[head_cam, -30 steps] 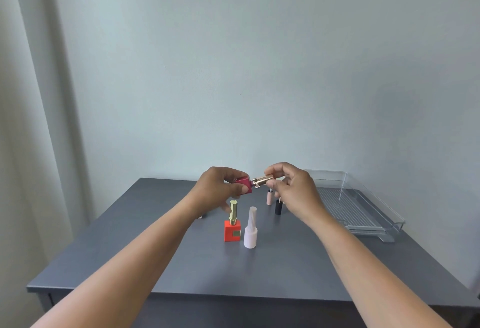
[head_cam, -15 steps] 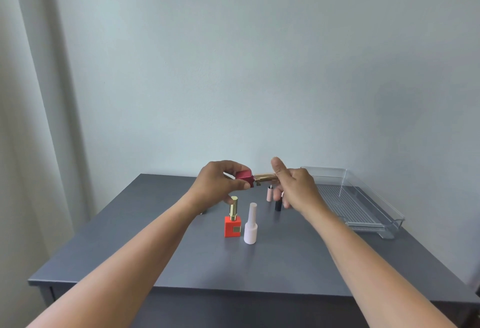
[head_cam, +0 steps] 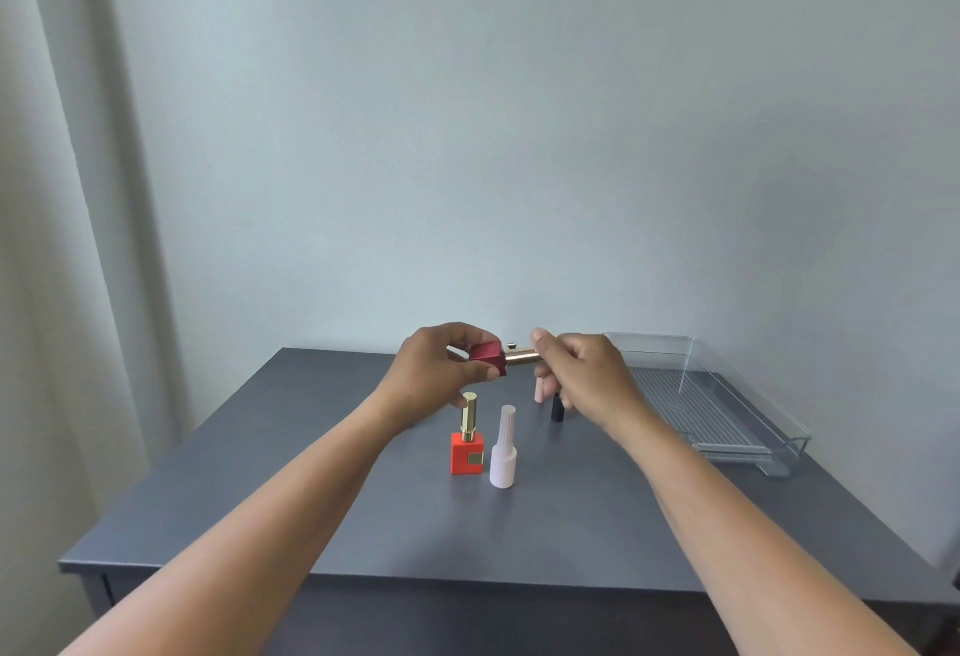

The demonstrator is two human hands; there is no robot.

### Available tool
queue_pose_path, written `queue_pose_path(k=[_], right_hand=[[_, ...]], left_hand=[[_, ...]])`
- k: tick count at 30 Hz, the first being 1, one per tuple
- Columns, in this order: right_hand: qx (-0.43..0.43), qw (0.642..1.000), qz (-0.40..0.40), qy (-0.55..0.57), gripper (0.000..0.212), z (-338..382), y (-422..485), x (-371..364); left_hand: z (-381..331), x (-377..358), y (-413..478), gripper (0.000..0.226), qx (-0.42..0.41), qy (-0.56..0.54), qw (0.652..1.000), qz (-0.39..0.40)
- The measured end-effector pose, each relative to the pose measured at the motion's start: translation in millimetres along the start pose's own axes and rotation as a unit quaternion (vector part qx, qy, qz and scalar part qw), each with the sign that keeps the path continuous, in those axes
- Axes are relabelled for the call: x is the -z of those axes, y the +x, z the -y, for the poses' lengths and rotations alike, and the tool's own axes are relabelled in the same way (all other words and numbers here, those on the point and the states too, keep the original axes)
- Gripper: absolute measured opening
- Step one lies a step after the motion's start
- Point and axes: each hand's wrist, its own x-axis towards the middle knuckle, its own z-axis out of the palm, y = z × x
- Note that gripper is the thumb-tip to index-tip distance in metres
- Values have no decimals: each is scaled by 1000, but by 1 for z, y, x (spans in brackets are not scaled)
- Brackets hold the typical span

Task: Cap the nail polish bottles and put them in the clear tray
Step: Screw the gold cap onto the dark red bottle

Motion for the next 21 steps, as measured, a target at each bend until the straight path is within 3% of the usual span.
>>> queue_pose_path(k=[3, 6, 13, 18, 21], right_hand=[[-12, 1000, 20, -16, 64, 2, -1, 2], [9, 999, 32, -15, 38, 0, -2, 3], [43, 999, 10, -24, 4, -1, -3, -2], [40, 995, 24, -85, 36, 2, -5, 0], [45, 993, 29, -108, 36, 2, -5, 0]], left_hand=[[-1, 1, -2, 26, 2, 2, 1000, 1], [-1, 1, -3, 25, 7, 2, 1000, 1], [-4, -1, -4, 26, -1, 17, 1000, -10], [-7, 0, -5, 30, -10, 30, 999, -9], [-7, 2, -5, 27, -4, 32, 999, -2]])
